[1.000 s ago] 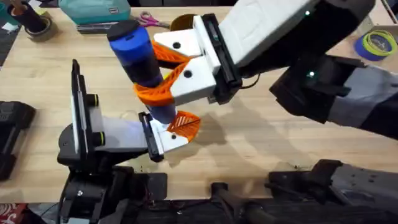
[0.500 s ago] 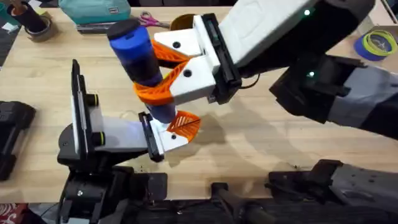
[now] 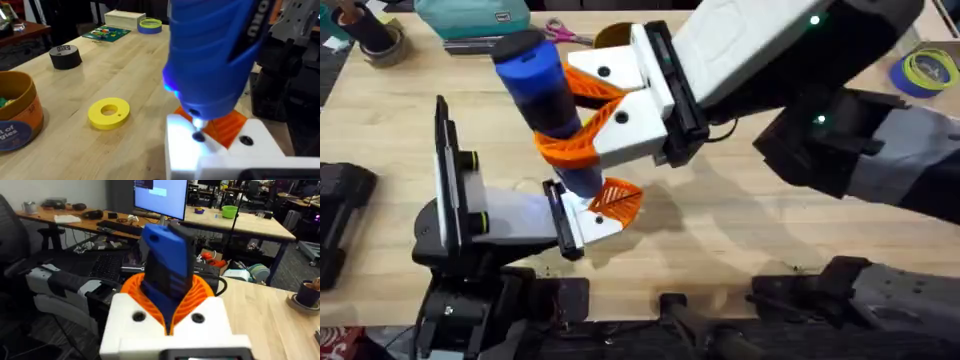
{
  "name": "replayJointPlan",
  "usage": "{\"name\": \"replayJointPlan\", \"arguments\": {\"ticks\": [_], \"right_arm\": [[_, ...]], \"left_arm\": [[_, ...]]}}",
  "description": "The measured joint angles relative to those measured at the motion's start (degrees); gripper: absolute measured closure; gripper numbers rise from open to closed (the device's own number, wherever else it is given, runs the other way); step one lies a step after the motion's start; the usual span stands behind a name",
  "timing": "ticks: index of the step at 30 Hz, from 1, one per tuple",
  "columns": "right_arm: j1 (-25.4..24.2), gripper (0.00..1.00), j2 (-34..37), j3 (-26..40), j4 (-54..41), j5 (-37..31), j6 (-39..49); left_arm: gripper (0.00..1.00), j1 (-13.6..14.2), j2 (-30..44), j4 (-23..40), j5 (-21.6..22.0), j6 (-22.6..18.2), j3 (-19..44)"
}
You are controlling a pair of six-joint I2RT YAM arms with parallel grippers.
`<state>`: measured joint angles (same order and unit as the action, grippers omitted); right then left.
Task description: Pick up the gripper from the table and insert it into the empty holder that is missing its gripper. Then pick up a screw, insert it into the mounting hole, and use the screwdriver to tighten it. Finally, clean up the table by picking up the vegetable and placing it into the bucket.
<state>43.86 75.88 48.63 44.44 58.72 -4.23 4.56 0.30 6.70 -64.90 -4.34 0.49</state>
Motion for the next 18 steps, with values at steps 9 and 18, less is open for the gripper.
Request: {"name": "replayJointPlan", "arguments": {"ticks": [9,18], "right_arm": [[-0.3,0.981,0.0,7.4,-9.6,0.0,0.2],[-0.6,0.981,0.0,18.2,-25.7,-0.6,4.3]], "left_arm": [[0.994,0.0,0.0,0.0,0.0,0.0,0.0],[0.994,0.0,0.0,0.0,0.0,0.0,0.0]]}}
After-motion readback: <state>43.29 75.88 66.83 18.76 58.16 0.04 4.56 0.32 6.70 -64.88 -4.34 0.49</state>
